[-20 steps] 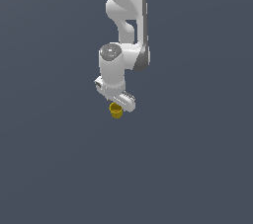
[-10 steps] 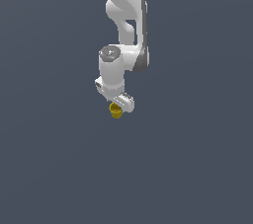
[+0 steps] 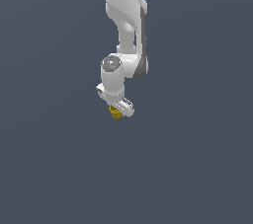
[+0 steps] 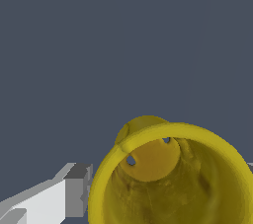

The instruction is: Pick up the object and move it to a goal position.

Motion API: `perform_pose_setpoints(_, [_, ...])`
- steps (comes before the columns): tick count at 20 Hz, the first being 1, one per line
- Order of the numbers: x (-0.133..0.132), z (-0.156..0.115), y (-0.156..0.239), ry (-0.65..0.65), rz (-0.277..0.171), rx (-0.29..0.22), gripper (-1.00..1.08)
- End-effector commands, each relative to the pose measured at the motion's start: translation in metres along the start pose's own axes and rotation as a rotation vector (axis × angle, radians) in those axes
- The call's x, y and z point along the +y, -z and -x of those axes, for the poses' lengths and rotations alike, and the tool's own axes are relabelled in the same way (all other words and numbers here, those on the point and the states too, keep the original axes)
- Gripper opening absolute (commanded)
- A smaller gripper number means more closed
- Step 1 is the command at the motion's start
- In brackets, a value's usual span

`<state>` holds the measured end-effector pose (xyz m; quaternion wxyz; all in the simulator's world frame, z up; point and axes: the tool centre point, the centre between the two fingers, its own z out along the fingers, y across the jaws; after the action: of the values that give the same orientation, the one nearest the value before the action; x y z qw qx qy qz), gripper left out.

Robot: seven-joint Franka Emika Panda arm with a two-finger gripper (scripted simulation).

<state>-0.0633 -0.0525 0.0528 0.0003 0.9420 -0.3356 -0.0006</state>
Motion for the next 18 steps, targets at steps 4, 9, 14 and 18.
perform_pose_setpoints(4, [-0.0006, -0.0006, -0.0064, 0.000, -0.001, 0.001, -1.00])
perform_pose_setpoints(9, [-0.0006, -0.0006, -0.0064, 0.000, -0.001, 0.001, -1.00])
perform_pose_setpoints(14, [-0.0013, -0.0006, -0.0053, 0.000, -0.002, 0.002, -1.00])
perform_pose_setpoints(18, [0.0043, -0.0025, -0.0053, 0.000, -0.002, 0.002, -1.00])
